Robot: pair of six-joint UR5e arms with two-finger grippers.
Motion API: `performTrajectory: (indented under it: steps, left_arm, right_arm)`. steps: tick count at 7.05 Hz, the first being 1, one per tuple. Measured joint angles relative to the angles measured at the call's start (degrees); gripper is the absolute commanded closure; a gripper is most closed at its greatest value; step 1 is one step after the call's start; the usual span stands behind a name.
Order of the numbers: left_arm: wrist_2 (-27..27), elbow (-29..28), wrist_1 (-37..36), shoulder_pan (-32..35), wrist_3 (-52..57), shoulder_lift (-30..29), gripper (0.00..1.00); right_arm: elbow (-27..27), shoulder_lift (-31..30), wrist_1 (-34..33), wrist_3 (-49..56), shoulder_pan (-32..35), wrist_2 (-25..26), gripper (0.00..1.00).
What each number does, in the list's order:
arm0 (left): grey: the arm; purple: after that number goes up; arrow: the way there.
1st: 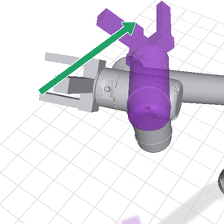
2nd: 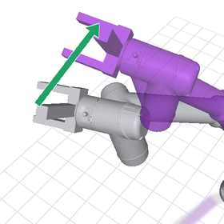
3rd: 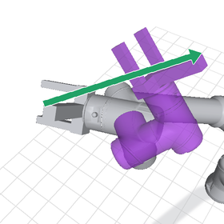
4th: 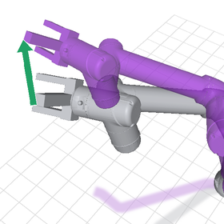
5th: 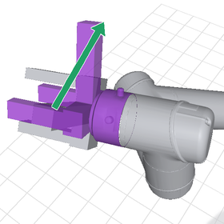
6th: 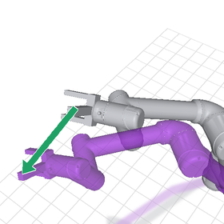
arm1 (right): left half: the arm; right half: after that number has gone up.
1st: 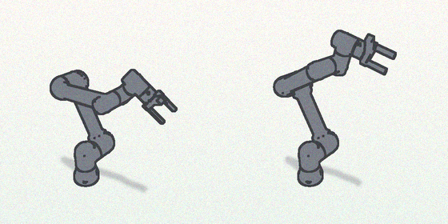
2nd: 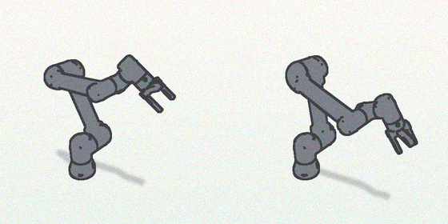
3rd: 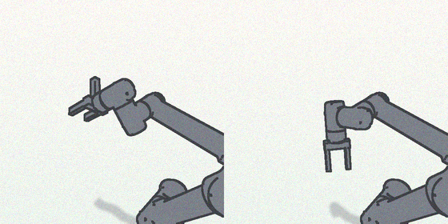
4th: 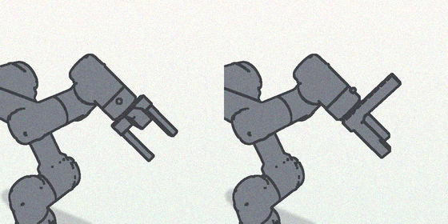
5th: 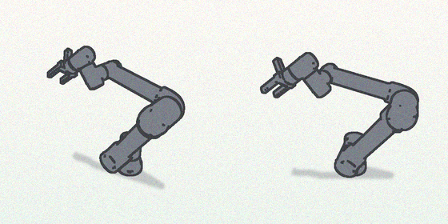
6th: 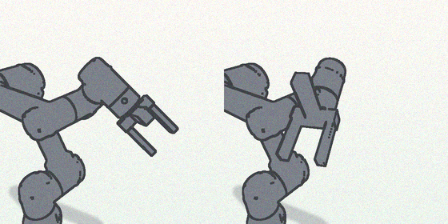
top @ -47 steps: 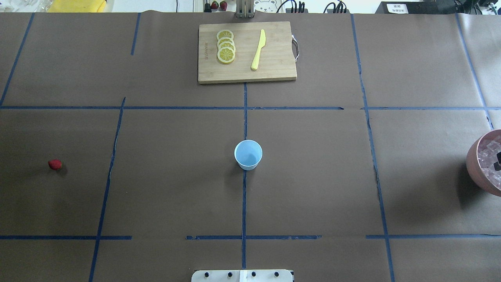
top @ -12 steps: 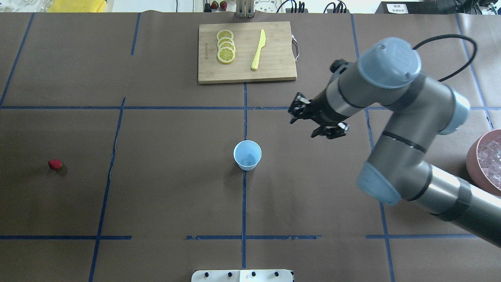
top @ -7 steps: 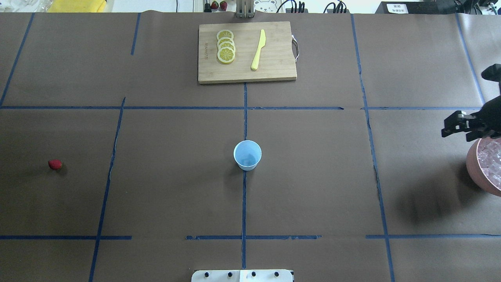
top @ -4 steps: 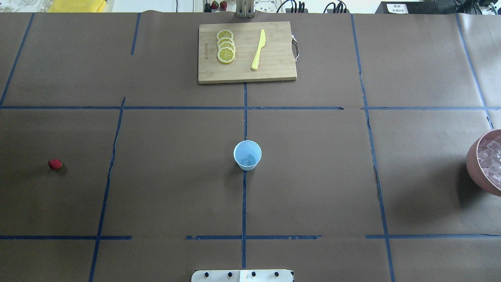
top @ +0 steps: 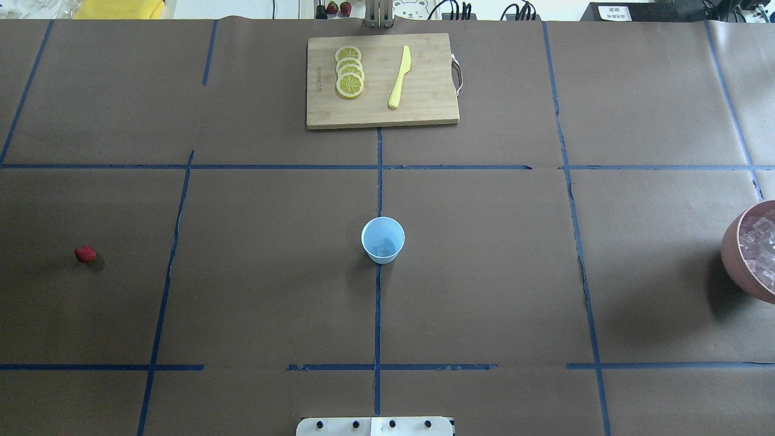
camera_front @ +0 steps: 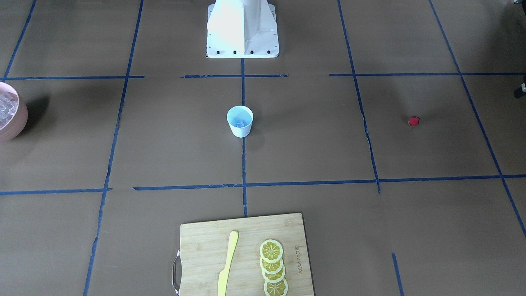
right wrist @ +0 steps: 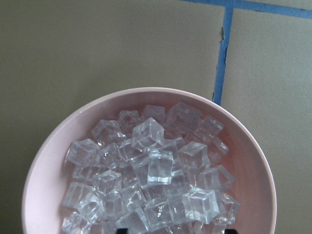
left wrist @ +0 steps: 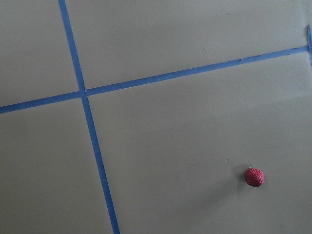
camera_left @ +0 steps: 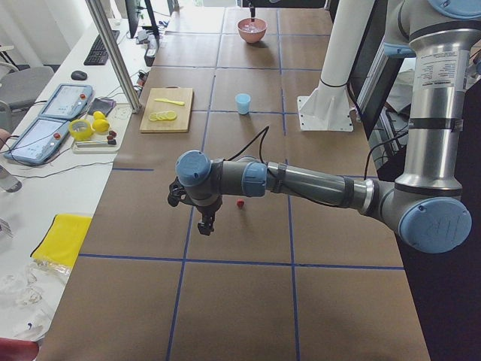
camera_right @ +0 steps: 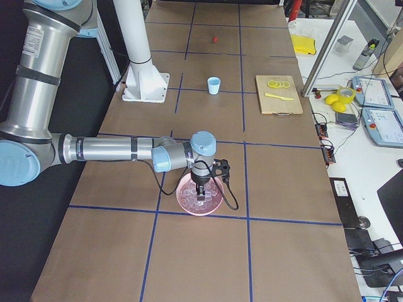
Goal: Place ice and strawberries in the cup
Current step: 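Grasp more ice cubes from the pink bowl with the right gripper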
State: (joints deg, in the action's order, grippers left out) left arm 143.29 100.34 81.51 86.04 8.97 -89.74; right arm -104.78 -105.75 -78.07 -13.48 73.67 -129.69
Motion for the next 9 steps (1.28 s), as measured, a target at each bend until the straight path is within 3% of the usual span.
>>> performTrajectory:
  steps: [9]
  left_arm:
    - [0.06, 0.26, -0.12, 0.0, 0.0, 0.0, 0.0]
  right_arm:
    - [6.43, 2.15, 0.11, 2.02, -0.19, -0.04, 0.29]
